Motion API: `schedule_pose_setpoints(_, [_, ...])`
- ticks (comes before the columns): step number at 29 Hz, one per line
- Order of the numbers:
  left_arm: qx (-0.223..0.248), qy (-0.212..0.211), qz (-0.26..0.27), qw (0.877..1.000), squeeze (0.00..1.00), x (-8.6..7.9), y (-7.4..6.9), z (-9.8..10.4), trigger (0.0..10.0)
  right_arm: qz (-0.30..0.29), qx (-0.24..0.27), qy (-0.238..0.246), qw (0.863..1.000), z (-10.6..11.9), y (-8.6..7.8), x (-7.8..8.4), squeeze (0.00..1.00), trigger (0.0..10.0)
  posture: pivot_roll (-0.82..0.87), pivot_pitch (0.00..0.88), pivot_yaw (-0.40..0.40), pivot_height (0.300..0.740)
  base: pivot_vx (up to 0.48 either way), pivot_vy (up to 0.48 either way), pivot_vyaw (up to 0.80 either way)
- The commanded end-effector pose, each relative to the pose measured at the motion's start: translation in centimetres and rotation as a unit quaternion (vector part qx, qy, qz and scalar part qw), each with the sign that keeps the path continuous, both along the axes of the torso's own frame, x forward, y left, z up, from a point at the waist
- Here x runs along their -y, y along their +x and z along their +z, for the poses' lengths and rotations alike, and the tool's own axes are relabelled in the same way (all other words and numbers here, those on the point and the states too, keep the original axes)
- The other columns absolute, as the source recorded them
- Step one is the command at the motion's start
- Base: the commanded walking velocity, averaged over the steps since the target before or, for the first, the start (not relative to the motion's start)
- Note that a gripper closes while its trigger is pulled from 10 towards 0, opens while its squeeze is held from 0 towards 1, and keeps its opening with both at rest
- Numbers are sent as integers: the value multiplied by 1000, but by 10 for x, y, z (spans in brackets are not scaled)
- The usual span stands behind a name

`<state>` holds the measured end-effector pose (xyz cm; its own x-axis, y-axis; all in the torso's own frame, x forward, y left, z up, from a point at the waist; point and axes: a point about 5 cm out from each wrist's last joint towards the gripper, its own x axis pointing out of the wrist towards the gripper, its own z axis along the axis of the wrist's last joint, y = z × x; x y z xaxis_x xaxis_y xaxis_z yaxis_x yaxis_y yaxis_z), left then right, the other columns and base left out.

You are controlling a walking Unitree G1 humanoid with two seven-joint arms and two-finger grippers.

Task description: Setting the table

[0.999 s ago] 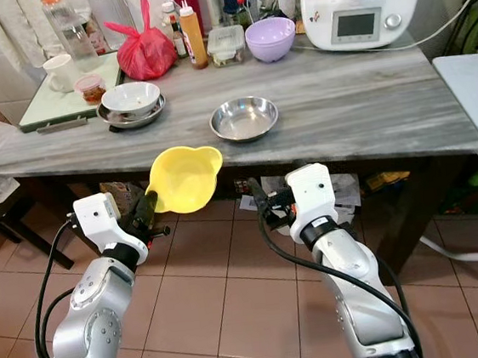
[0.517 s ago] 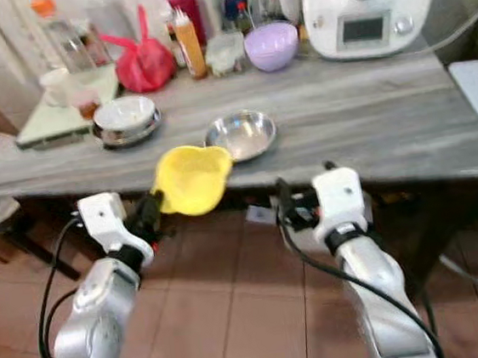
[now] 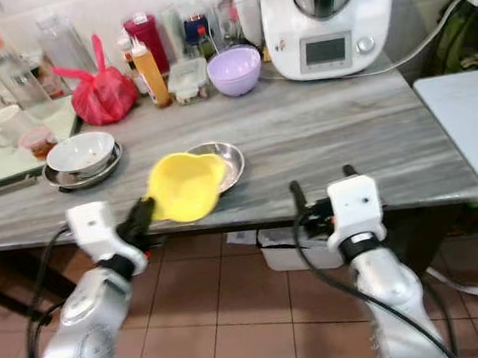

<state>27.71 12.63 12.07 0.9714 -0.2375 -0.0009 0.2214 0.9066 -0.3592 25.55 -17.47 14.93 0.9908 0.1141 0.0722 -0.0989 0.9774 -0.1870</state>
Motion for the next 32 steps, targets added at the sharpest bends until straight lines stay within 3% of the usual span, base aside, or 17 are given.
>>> schedule_pose_setpoints(1, [10, 10, 23, 1000, 0, -13, 1, 7, 10000, 17, 15, 6, 1000, 8, 1, -11, 0, 10000, -172, 60, 130, 740, 386, 0, 0])
schedule_pose_setpoints(17, [15, -2, 33, 999, 0, -15, 3, 14, 10000, 34, 15, 2, 999, 9, 1, -18, 0, 10000, -166, 61, 126, 740, 364, 0, 0])
schedule_pose_setpoints(28, [16, 1, 54, 998, 0, -21, 7, 19, 10000, 43, 16, -1, 999, 10, -1, -21, 0, 10000, -166, 69, 124, 740, 0, 0, 0])
schedule_pose_setpoints(32, [-5, -8, 63, 998, 0, -22, 14, 21, 10000, 49, 18, 0, 999, 13, 0, -23, 0, 10000, -166, 71, 124, 740, 0, 0, 0])
